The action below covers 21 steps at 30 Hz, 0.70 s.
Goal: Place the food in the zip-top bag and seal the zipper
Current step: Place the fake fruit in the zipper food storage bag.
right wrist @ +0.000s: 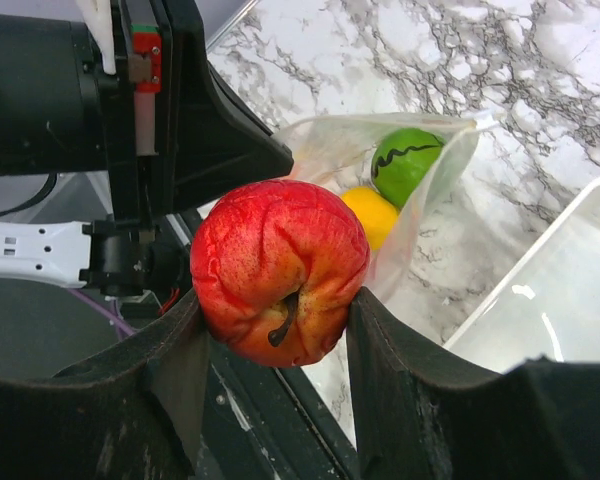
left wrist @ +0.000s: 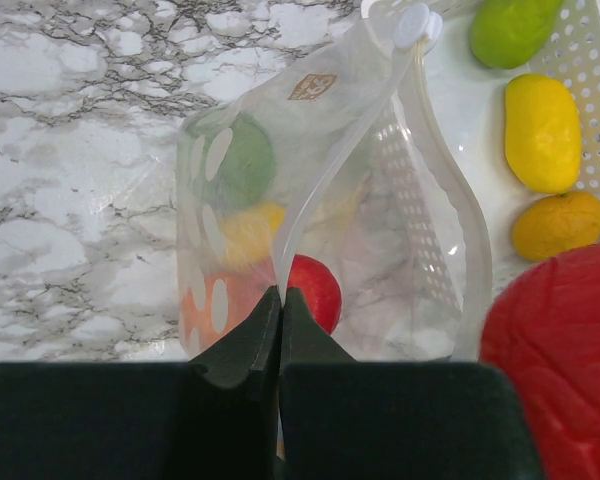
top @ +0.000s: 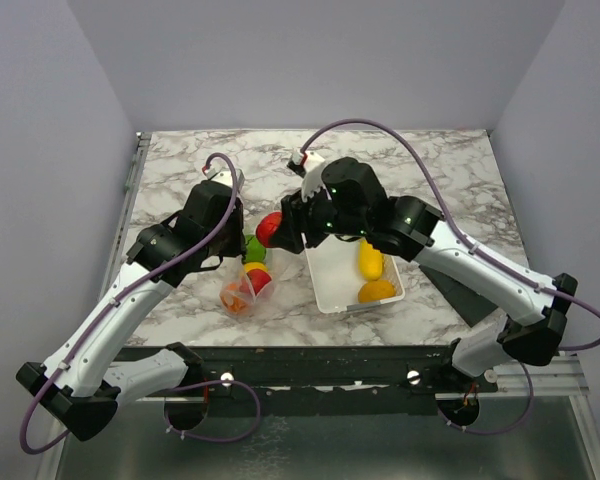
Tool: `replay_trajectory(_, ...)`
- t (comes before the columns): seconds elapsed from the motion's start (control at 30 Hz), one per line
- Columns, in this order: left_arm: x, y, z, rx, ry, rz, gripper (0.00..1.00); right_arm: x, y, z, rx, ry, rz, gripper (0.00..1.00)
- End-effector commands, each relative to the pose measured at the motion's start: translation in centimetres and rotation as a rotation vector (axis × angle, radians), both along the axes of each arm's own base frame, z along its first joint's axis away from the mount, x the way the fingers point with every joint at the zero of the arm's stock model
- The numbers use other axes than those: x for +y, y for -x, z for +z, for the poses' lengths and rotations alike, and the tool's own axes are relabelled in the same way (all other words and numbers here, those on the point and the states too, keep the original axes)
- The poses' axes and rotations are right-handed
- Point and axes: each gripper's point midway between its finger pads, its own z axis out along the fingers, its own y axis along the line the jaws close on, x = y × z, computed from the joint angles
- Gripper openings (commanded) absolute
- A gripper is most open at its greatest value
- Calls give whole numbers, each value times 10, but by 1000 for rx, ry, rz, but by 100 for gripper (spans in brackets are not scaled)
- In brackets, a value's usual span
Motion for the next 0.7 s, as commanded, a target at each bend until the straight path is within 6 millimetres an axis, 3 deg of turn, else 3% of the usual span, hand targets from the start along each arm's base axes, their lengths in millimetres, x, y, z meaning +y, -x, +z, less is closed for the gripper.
replay_trajectory(0.0,4,-2,13,-32,-4,12,0,19,-5,-14,-21,62,-6,23)
replay_trajectory(0.27,3,-2,16,-35,1,11,0,44,-5,-50,7,151,1,23)
replay_trajectory(0.67,3,-1,11,-23,1,11,0,60,-15,-97,77,206,-73,29)
